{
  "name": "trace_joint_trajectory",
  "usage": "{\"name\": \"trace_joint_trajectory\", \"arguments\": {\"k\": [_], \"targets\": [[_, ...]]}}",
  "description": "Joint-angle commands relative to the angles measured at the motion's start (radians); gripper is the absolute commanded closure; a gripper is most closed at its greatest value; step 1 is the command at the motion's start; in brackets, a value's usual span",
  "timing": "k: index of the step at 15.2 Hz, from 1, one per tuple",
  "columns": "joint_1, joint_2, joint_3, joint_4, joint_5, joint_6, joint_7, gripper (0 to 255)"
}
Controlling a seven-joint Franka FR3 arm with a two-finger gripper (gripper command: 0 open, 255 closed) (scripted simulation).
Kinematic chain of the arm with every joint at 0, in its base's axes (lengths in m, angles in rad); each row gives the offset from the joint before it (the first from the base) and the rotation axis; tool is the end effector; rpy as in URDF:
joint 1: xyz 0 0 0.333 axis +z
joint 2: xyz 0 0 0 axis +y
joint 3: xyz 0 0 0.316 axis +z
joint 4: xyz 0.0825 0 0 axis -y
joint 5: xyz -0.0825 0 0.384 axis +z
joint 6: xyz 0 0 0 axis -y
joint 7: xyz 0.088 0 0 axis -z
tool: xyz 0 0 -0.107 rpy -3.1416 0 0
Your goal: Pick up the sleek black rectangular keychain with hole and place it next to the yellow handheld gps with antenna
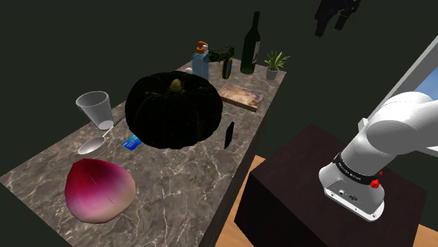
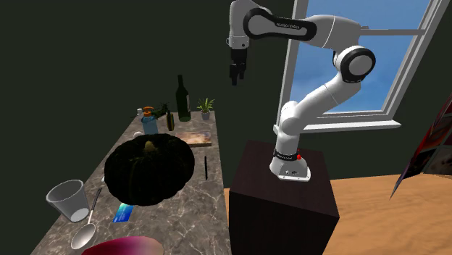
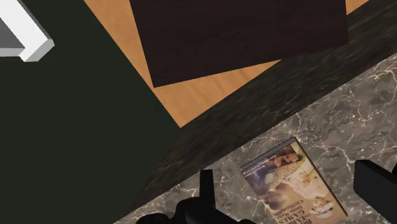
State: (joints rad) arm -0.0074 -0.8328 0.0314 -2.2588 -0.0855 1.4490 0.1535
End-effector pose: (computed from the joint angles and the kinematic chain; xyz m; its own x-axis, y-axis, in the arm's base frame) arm 0.2803 0.0010 0.6392 0.9882 -0.1482 0.0396 -0.1515 -0.9831 0.1028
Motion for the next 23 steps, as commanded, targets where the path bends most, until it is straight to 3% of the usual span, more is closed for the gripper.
{"name": "trace_joint_trajectory", "arguments": {"k": [1,13,23], "targets": [[0.000,0.000,0.000,0.000,0.000,0.000,0.000,0],[0.120,-0.022,0.162,-0.287,0.163,0.359,0.112,0],[0.218,0.126,0.339,-0.402,0.278,0.716,0.203,0]]}}
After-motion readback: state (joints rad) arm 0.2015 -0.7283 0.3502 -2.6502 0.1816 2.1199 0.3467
